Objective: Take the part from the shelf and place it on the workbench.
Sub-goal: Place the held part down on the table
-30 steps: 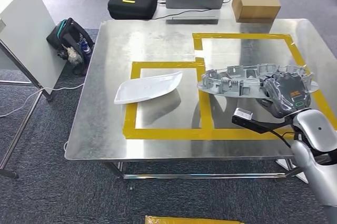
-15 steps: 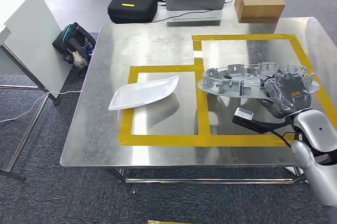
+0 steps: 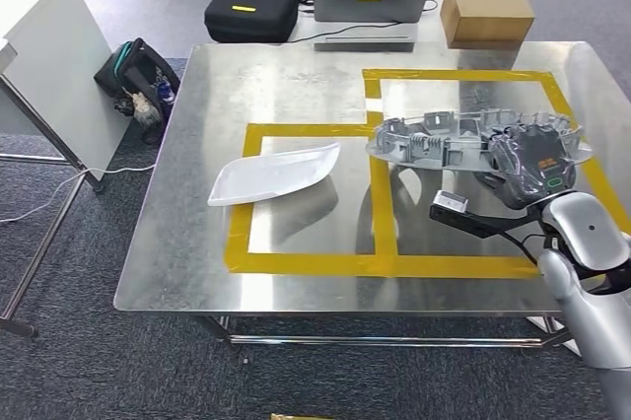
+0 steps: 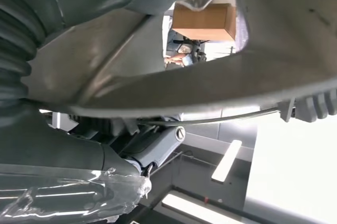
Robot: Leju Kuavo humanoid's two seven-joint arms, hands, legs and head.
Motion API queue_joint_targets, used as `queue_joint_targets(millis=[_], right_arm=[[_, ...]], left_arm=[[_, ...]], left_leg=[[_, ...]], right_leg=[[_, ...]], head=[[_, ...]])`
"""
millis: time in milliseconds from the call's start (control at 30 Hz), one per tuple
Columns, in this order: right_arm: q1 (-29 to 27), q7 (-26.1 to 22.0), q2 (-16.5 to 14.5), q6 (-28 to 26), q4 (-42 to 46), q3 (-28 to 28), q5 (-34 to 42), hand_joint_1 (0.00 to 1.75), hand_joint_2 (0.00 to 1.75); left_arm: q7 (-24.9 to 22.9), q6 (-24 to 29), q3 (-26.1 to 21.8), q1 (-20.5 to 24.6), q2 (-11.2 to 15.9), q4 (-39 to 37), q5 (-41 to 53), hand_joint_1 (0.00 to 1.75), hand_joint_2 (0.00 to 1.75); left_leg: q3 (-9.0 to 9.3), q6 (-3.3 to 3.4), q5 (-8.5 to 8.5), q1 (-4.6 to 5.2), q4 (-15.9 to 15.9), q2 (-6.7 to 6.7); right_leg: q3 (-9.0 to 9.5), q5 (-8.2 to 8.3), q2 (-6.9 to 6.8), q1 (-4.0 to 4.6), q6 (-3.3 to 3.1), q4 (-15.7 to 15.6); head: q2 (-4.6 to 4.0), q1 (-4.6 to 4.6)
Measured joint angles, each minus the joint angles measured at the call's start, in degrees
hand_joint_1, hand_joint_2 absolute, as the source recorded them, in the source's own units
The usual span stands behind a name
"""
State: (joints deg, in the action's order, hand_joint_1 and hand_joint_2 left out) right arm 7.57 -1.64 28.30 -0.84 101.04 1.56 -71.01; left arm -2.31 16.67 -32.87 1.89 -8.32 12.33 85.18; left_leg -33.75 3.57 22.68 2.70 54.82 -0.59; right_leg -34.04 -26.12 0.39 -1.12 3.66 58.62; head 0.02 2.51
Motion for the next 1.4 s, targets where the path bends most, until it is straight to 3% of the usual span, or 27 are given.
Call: queue_joint_targets(millis=[33,133,167,200,267,333,400,467,533,633,667,700,733,800,867,967,1033,1067,1133,1200,1233,1333,1400], right_arm=[[0.2,0.0,0.0,0.0,-0.1,-0.1,0.0,0.0,0.0],[0.7,0.0,0.0,0.0,-0.6,-0.4,0.0,0.0,0.0],[0.7,-0.1,0.0,0.0,-0.8,-0.5,0.0,0.0,0.0],[0.8,-0.1,0.0,0.0,-0.9,-0.6,0.0,0.0,0.0],[1.1,-0.1,0.0,0.0,-1.1,-0.8,0.0,0.0,0.0],[1.7,-0.1,0.0,-0.2,-1.2,-0.8,0.0,0.0,0.0],[1.8,-0.1,-0.1,-0.3,-1.4,-0.9,0.0,0.0,0.0],[1.5,0.0,-0.1,-0.5,-1.5,-1.0,0.0,0.0,0.0],[1.1,0.0,-0.1,-0.8,-1.5,-0.8,0.2,0.0,0.0],[0.1,0.0,0.0,-1.5,-1.4,0.1,0.7,0.0,0.0],[-0.3,0.0,0.0,-1.6,-1.4,0.4,0.8,0.0,0.0],[-0.6,0.0,0.0,-1.7,-1.4,0.6,0.8,0.0,0.0],[-0.9,0.0,0.0,-1.7,-1.4,0.7,0.8,0.0,0.0],[-1.2,0.0,0.0,-1.7,-1.2,1.1,0.8,0.0,0.0],[-1.2,0.0,0.0,-1.9,-1.1,1.4,0.9,0.0,0.0],[-1.5,-0.1,0.0,-2.0,-1.1,1.7,0.9,0.0,0.0],[-1.5,-0.3,0.0,-1.9,-1.1,1.7,0.9,0.0,0.0],[-1.3,-0.3,0.0,-1.9,-1.1,1.7,0.9,0.0,0.0],[-0.9,-0.5,0.0,-1.8,-1.1,1.6,0.9,0.0,0.0],[-0.7,-0.5,0.0,-1.6,-1.2,1.4,0.9,0.0,0.0],[-0.7,-0.5,0.0,-1.5,-1.3,1.3,0.9,0.0,0.0],[-0.1,-0.5,0.0,-1.1,-1.3,1.1,1.5,0.0,0.0],[0.2,-0.6,-0.1,-0.6,-1.4,1.0,2.5,0.0,0.0]], left_arm=[[-0.1,0.0,0.1,0.0,0.0,0.0,0.0,0.0,1.75],[-0.3,0.0,0.6,0.1,0.0,0.0,0.0,0.0,1.75],[-0.3,0.0,0.8,0.0,0.0,0.0,0.0,0.0,1.75],[-0.3,0.0,0.9,0.0,0.0,0.0,0.0,0.0,1.75],[-0.3,0.0,1.0,0.0,-0.1,0.0,0.0,0.0,1.75],[-0.3,-0.1,1.1,0.0,0.0,0.0,0.0,0.0,0.87],[-0.2,0.0,1.1,0.0,0.0,0.0,0.0,0.0,0.0],[-0.1,0.2,1.1,-0.1,0.1,0.0,0.0,0.0,0.0],[-0.1,0.2,1.1,-0.2,0.2,0.0,0.0,0.0,0.0],[-0.3,0.3,1.4,-0.2,0.1,0.0,0.0,0.0,0.0],[-0.3,0.3,1.4,-0.3,0.1,0.0,0.0,0.0,0.0],[-0.3,0.3,1.4,-0.3,0.1,0.0,0.0,0.0,0.0],[-0.3,0.4,1.4,-0.4,0.1,0.0,0.0,0.0,0.0],[-0.3,0.4,1.4,-0.4,0.1,0.0,0.0,0.0,0.0],[-0.3,0.4,1.4,-0.2,0.2,0.0,0.0,0.0,0.0],[-0.3,0.5,1.4,-0.2,0.3,0.0,0.0,0.0,0.0],[-0.3,0.5,1.4,-0.2,0.2,0.0,0.0,0.0,0.0],[-0.3,0.4,1.4,-0.2,0.2,0.0,0.0,0.0,0.0],[-0.3,0.2,1.4,-0.2,0.2,0.0,0.0,0.0,0.0],[-0.5,-0.1,1.4,-0.2,0.2,0.0,-0.1,0.0,0.0],[-0.5,-0.2,1.4,-0.3,0.1,0.0,-0.1,0.0,0.0],[-0.8,-0.4,1.3,-0.3,0.2,0.0,-0.1,0.0,0.0],[-1.0,-0.6,1.2,-0.2,0.4,0.0,-0.2,0.0,0.0]], left_leg=[[0.29,-0.13,-0.19,-0.21,-0.4,0.0],[0.6,-0.12,-0.19,-0.33,-0.6,-0.01],[0.67,-0.09,-0.12,-0.32,-0.5,-0.02],[0.73,-0.11,-0.03,-0.33,-0.5,-0.04],[0.86,-0.36,0.28,-0.42,-0.1,-0.14],[0.78,-0.85,0.75,-0.29,0.6,-0.25],[0.54,-1.19,0.99,-0.1,1.1,-0.3],[0.4,-1.43,1.13,-0.16,1.4,-0.31],[-0.51,-2.19,2.84,-0.4,3.5,-0.24],[-5.44,-3.48,8.54,-1.31,14.3,-0.08],[-6.93,-3.7,9.61,-1.62,17.5,-0.06],[-7.49,-3.81,9.54,-1.83,18.7,-0.04],[-6.85,-3.79,8.32,-1.96,17.4,-0.03],[-2.76,-3.35,4.27,-1.94,9.6,-0.02],[0.78,-2.7,2.08,-1.64,2.7,0.03],[1.61,-2.07,1.72,-1.36,0.4,0.09],[1.98,-1.62,1.08,-1.58,-0.5,0.13],[2.2,-1.44,0.81,-1.7,-0.9,0.15],[2.25,-1.22,0.71,-1.65,-1.0,0.19],[2.27,-1.18,0.74,-1.46,-1.0,0.18],[2.28,-1.18,0.76,-1.43,-0.9,0.16],[2.24,-1.72,1.18,-1.4,-0.3,-0.06],[1.95,-2.15,1.48,-1.17,0.4,-0.18]], right_leg=[[-0.79,-0.95,-0.04,0.07,0.17,1.6],[-6.22,-5.84,-0.09,0.11,0.69,12.5],[-7.65,-6.5,-0.09,0.11,0.84,15.2],[-8.02,-6.0,-0.1,0.1,0.96,15.6],[-5.18,-2.22,-0.15,-0.06,1.23,9.6],[-1.18,0.5,-0.05,-0.14,1.13,2.1],[0.21,0.83,0.16,-0.06,0.35,-0.3],[0.15,1.03,0.19,-0.1,-0.45,-0.2],[0.13,1.12,0.09,-0.31,-1.07,-0.2],[0.02,1.22,-0.15,-0.56,-1.51,-0.3],[-0.02,1.23,-0.22,-0.6,-1.51,-0.4],[-0.05,1.23,-0.24,-0.62,-1.5,-0.4],[-0.05,1.25,-0.24,-0.64,-1.47,-0.4],[0.03,1.33,-0.21,-0.71,-1.34,-0.4],[0.04,1.5,-0.15,-0.73,-0.89,-0.6],[0.14,1.96,-0.15,-0.76,0.26,-1.4],[-0.58,1.09,-0.23,-0.66,0.69,-0.3],[-1.67,-0.18,-0.27,-0.57,0.75,1.8],[-5.24,-3.83,-0.26,-0.51,0.71,9.5],[-7.84,-5.49,-0.25,-0.43,0.77,15.0],[-7.68,-4.82,-0.26,-0.42,0.82,14.7],[-1.6,0.06,-0.23,-0.71,1.17,3.6],[0.93,1.04,0.03,-0.83,0.85,-0.7]], head=[[0.0,0.08],[0.0,0.21],[0.0,0.21],[0.0,0.23],[0.0,0.23],[0.0,0.19],[0.0,0.11],[0.0,0.11],[0.0,-0.07],[0.0,-0.3],[0.0,-0.3],[0.0,-0.31],[0.0,-0.3],[0.0,-0.29],[0.0,-0.29],[0.0,-0.26],[0.01,-0.14],[0.01,0.06],[0.01,0.42],[0.0,0.58],[0.0,0.62],[0.0,0.66],[0.01,0.57]])
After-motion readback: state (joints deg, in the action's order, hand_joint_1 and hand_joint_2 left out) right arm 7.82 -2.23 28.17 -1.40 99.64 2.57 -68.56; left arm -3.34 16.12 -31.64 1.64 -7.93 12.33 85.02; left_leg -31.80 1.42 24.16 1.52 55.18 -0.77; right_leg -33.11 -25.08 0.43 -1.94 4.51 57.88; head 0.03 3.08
